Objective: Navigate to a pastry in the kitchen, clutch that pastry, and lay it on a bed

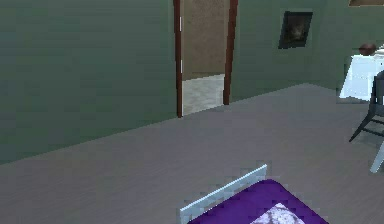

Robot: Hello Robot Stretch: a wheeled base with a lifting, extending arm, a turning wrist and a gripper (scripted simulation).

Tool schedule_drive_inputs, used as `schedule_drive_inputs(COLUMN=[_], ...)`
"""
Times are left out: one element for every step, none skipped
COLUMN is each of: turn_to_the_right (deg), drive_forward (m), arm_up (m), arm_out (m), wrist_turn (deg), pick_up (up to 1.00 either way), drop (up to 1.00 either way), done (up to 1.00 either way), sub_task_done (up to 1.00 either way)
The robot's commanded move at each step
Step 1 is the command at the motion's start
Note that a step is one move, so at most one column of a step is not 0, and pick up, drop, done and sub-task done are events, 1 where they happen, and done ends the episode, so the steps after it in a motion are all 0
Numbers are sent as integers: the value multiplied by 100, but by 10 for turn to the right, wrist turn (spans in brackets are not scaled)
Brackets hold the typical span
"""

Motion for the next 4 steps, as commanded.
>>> schedule_drive_inputs(turn_to_the_right=[0, 0, 0, 0], drive_forward=[0, 0, 0, 0], arm_up=[-40, -32, 0, 10], arm_out=[0, 0, 0, 0], wrist_turn=[0, 0, 0, 0], pick_up=[0, 0, 0, 0], drop=[0, 0, 100, 0], done=[0, 0, 0, 0], sub_task_done=[0, 0, 0, 0])
